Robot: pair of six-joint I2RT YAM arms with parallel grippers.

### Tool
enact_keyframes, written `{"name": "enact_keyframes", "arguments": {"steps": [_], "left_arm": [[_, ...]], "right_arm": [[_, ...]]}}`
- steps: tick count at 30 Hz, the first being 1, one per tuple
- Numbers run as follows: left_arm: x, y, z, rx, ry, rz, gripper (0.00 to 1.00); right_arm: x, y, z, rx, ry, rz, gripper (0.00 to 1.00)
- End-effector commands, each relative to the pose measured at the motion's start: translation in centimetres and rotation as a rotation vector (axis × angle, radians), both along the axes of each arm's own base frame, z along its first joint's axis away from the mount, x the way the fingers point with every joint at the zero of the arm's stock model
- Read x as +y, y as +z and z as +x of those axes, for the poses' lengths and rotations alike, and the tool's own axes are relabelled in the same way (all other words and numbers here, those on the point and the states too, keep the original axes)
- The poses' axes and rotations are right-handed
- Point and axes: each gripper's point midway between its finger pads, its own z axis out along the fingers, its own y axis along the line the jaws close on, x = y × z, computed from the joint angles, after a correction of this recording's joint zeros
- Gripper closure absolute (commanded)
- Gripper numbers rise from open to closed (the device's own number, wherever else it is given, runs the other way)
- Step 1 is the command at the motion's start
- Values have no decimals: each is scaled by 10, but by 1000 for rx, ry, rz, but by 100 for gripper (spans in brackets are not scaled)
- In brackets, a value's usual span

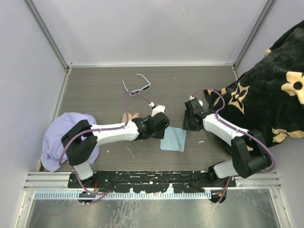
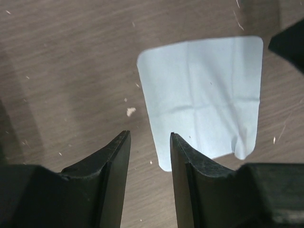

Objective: Organize the sunglasses
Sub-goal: Fold the glasses cleaning cloth at the center of the board.

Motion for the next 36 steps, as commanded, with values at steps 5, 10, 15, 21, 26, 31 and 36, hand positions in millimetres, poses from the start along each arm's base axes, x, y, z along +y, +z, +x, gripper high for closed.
{"name": "enact_keyframes", "arguments": {"steps": [5,10,15,21,26,31,36], "left_arm": [[8,21,26,-51,12,-41,59],[15,18,23,-39,16,-59,59],[20,20,22,-46,18,-58,59],[21,21,21,-47,19,-61,59],[25,22,20,-52,23,-63,59],[29,23,20,-54,26,-63,59],[32,24,20,-56,29,-60,59]], "right_arm": [[12,4,14,-9,36,27,55],[18,-3,16,19,63,17,56],[16,-9,13,44,70,-16,57],[18,-17,12,65,89,-59,57],[15,-23,9,85,88,-95,58],[7,-32,3,113,81,-133,61],[5,-40,-3,139,85,-141,65]]}}
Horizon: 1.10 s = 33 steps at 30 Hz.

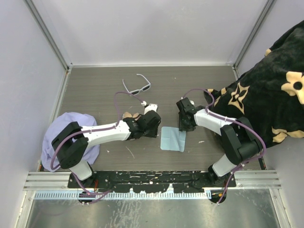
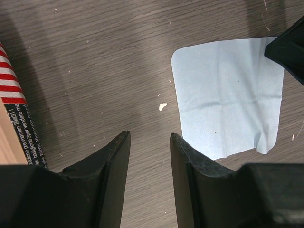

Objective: Organize the sunglasses
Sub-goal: Fold the glasses cleaning cloth at the center of the board.

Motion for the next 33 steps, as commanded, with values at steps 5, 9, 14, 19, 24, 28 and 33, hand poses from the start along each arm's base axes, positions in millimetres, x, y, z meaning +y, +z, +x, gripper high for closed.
{"name": "enact_keyframes", "arguments": {"steps": [5,9,14,19,24,28,33], "left_arm": [[0,21,8,-47,13,-60,59],[2,20,10,-38,17,-81,59],[-3,22,15,-37,-15,-102,57],[-24,26,25,-44,-75,-101,55],[-40,16,38,-45,-110,-64,55],[-52,5,44,-36,-151,-41,56],[-56,-13,45,-6,-168,-14,54]], "right_arm": [[-11,-15,-9,47,5,-59,71],[-7,-14,-8,40,5,-37,79],[-5,-14,-7,29,10,-26,90],[-5,-11,-6,10,6,-17,100],[-5,-13,-7,11,4,-14,100],[-5,-15,-7,14,-2,-4,100],[-6,-16,-8,17,-1,-4,100]]}}
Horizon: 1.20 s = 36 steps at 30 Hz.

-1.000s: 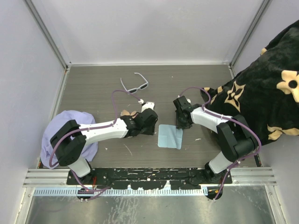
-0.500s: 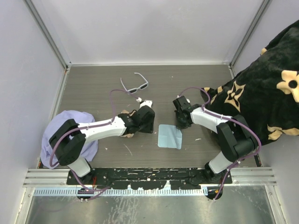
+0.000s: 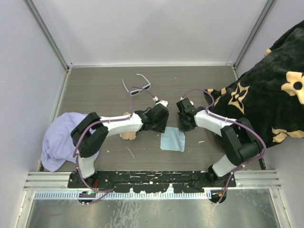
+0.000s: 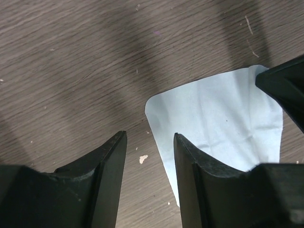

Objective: Organize the sunglasses
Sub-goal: Fold the glasses cleaning cloth at the center of the board.

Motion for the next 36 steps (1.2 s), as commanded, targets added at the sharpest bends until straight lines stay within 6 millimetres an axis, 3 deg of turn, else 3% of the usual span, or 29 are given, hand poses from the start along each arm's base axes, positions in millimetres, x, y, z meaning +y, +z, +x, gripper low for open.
{"name": "enact_keyframes", "arguments": {"steps": [1,12,19,36], "left_arm": [[-15,6,9,-23,-41,-28,53],[-14,-15,12,-16,-48,68,53],[-4,-22,10,-50,-33,186,57],[-5,-49,3,-28,-40,243,63]], "right_arm": [[-16,-16,-8,29,-15,-52,100],[-15,-19,-10,33,-13,-46,100],[-17,-20,-11,33,-12,-48,100],[-17,-18,-13,30,-7,-43,100]]}}
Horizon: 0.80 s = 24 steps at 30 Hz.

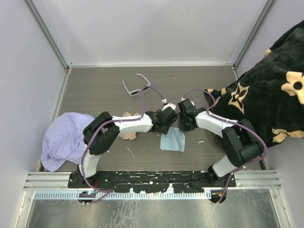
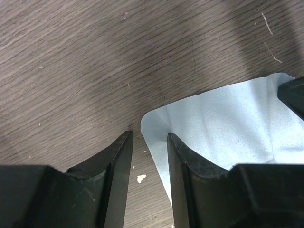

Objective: Organize the sunglasses
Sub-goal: Fold the glasses cleaning cloth at the center of the board.

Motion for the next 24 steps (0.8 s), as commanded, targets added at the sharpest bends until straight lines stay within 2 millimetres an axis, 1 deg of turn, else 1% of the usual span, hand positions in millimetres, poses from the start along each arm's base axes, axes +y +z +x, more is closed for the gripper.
{"name": "enact_keyframes", "arguments": {"steps": [1,3,9,13,16,19,24], "left_arm": [[6,-24,-3,24,2,58,63],[6,-26,-4,31,3,57,65],[4,-30,-8,46,-4,30,76],[3,-29,-10,48,-7,18,87],[2,-24,-9,39,-7,8,99],[3,-14,-7,21,-11,-12,100],[5,5,6,6,-11,-86,100]], "right_arm": [[-17,-18,-13,45,-3,-65,100],[-17,-18,-13,46,-3,-64,100],[-16,-18,-14,45,3,-64,100],[-16,-17,-14,43,4,-60,100],[-15,-12,-10,19,6,-49,100],[-11,-1,-3,-32,16,-28,100],[-6,21,11,-117,31,-3,100]]}}
